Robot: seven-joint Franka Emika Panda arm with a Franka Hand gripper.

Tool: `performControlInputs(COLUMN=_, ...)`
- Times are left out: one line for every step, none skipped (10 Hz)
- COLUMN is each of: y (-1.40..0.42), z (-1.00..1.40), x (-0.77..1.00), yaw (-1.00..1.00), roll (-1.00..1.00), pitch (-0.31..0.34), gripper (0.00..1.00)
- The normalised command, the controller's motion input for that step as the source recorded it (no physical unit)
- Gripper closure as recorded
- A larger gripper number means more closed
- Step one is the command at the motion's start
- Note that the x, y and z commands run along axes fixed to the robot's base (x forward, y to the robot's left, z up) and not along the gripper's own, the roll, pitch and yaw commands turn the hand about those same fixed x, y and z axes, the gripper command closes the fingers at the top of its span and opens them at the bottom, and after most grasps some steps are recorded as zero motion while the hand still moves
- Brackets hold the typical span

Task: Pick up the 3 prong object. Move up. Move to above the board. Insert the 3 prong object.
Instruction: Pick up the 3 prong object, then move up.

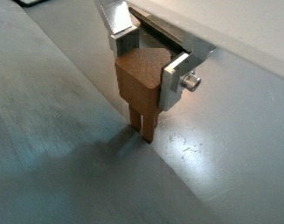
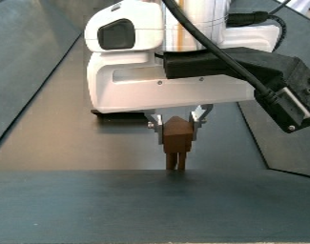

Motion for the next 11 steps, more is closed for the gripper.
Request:
performControlInputs(y=0.0, z=0.0, x=0.0, yaw=0.0, roll=0.0, pitch=0.0, gripper=1.0)
performControlInputs(y=0.0, z=0.0, x=0.0, yaw=0.0, roll=0.0, pitch=0.0, gripper=1.0)
performControlInputs(y=0.0, z=0.0, x=0.0, yaw=0.0, roll=0.0, pitch=0.0, gripper=1.0)
performControlInputs(y=0.0, z=0.0, x=0.0, yaw=0.0, roll=0.0, pitch=0.0, gripper=1.0)
performControlInputs(y=0.0, z=0.0, x=0.0, yaw=0.0, roll=0.0, pitch=0.0, gripper=1.0)
performControlInputs(y=0.0, z=0.0, x=0.0, yaw=0.0, roll=0.0, pitch=0.0, gripper=1.0)
performControlInputs(y=0.0, z=0.0, x=0.0, yaw=0.0, roll=0.0, pitch=0.0, gripper=1.0)
performControlInputs(y=0.0, z=0.0, x=0.0, yaw=0.0, roll=0.0, pitch=0.0, gripper=1.0)
performControlInputs(y=0.0, z=0.0, x=0.0, yaw=0.0, roll=0.0, pitch=0.0, gripper=1.0)
performControlInputs(y=0.0, z=0.83, x=0.0, yaw=0.0, roll=0.0, pitch=0.0, gripper=1.0)
performControlInputs(y=0.07, z=0.81, x=-0.07, yaw=0.03, roll=0.0, pitch=0.021, gripper=1.0)
